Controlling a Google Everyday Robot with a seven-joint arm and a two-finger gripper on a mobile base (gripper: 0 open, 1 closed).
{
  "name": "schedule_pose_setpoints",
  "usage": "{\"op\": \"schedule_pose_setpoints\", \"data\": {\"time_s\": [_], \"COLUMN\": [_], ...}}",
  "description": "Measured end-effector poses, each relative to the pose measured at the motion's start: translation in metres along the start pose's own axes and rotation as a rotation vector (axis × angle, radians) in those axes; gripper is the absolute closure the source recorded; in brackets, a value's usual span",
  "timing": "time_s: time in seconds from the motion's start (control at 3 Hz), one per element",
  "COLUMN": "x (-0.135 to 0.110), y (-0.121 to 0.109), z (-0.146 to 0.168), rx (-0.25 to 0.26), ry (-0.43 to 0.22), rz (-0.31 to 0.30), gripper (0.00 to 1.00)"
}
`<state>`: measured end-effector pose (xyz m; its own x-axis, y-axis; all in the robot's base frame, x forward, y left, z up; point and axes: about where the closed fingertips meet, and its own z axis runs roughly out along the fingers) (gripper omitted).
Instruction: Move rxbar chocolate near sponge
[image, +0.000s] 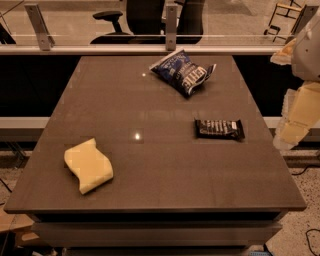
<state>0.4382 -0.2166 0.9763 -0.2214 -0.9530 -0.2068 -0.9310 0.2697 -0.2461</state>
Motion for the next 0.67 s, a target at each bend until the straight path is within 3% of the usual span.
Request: {"op": "schedule_pose_setpoints", "data": {"time_s": [0.67], "x": [-0.0096], "y": [-0.0058], "z": [0.0004], "rx": [-0.004], "ry": [0.023], "rz": [-0.020], "gripper": [0.00]}}
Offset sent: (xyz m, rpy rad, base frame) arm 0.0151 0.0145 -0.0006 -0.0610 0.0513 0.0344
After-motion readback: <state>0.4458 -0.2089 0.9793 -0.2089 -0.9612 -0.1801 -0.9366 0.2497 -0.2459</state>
